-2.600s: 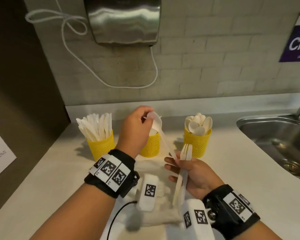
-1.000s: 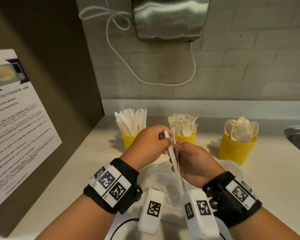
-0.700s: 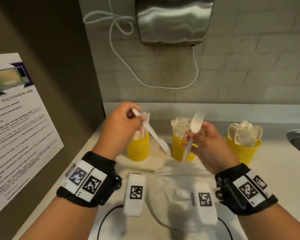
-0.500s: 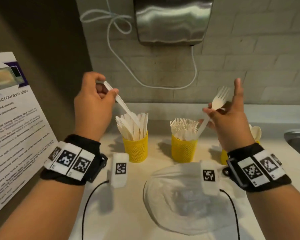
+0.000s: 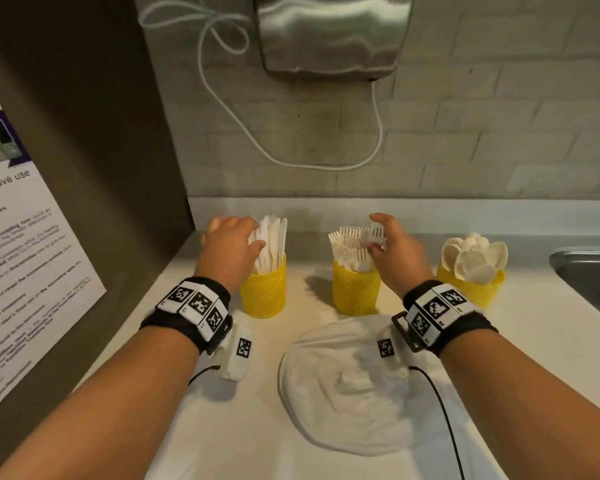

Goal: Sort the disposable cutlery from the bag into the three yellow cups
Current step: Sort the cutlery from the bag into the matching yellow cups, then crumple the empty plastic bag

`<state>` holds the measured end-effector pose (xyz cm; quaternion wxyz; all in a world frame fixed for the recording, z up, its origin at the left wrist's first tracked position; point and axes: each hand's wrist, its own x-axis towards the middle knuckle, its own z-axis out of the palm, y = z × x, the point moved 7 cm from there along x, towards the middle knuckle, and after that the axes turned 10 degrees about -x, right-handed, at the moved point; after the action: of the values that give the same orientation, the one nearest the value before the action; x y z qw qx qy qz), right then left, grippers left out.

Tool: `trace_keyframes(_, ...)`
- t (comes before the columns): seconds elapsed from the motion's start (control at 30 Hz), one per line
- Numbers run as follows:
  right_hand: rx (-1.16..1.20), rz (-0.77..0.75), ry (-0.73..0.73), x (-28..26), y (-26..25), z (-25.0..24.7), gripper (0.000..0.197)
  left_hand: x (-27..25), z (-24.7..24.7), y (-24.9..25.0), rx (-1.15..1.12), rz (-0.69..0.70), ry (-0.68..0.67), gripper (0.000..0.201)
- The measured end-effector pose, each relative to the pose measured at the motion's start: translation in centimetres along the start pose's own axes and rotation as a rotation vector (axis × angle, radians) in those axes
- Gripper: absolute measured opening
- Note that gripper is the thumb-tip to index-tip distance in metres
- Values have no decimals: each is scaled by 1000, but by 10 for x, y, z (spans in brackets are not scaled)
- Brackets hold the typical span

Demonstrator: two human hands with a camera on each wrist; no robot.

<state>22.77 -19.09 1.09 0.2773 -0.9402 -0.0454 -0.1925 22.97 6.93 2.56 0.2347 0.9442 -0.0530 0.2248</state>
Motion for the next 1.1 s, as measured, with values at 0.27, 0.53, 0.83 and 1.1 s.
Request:
trace_keyframes(0.27, 17, 138, 57, -31, 34, -39, 57, -76, -13, 52, -268, 76, -74, 56)
trace_keyframes(0.53, -392, 138, -803, -122, 70, 3, 127, -139, 106, 56, 89, 14, -999, 142)
trace_keyframes(0.83, -299, -86, -917, -151, 12, 36, 26, -120, 115, 92, -271, -171, -731, 23)
trace_keyframes(1.1, 785, 482, -654, -145, 15, 27, 42, -159, 82, 164, -1004, -235, -617, 34)
